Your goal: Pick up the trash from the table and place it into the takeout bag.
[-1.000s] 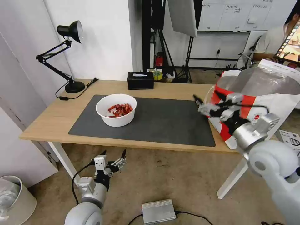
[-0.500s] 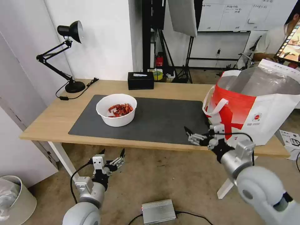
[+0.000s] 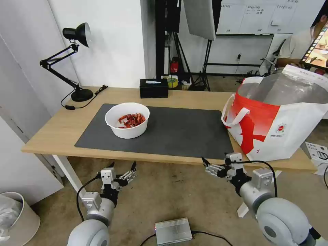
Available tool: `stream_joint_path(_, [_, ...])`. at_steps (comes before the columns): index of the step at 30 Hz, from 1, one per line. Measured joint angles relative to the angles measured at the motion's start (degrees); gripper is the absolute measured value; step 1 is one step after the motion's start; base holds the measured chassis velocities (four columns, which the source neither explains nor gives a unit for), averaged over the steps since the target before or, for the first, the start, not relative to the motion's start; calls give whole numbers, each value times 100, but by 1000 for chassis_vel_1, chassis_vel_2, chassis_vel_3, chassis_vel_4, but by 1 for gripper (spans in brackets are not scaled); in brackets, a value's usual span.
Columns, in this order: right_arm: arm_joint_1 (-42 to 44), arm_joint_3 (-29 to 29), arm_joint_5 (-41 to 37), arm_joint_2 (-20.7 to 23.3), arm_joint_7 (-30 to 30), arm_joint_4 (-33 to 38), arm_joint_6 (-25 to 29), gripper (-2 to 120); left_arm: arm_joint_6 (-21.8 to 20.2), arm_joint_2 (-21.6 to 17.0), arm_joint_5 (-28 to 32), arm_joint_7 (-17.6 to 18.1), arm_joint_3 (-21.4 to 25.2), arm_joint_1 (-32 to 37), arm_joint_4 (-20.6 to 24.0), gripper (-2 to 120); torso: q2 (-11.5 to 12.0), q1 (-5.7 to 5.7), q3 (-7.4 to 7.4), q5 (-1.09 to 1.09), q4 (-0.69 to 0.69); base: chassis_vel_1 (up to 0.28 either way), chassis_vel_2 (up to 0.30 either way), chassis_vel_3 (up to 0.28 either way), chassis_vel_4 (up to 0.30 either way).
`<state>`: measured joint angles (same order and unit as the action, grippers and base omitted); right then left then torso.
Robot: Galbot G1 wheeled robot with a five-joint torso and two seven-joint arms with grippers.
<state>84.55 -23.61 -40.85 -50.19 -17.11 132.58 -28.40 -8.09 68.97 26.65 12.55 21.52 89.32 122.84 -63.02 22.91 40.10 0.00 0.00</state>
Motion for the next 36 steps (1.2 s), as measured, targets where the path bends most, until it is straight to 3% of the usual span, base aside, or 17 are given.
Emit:
stream_joint_path(16, [179, -22, 41, 113, 30, -48, 9, 100, 28, -525, 125, -151, 169, -146, -174, 100, 0, 1, 0, 0, 0, 0, 0, 0, 0])
stream_joint_path(36, [267, -27, 43, 87, -51, -30, 41, 100, 118, -599, 200, -280, 175, -181, -229, 100, 0, 1, 0, 0, 0, 0, 0, 0, 0])
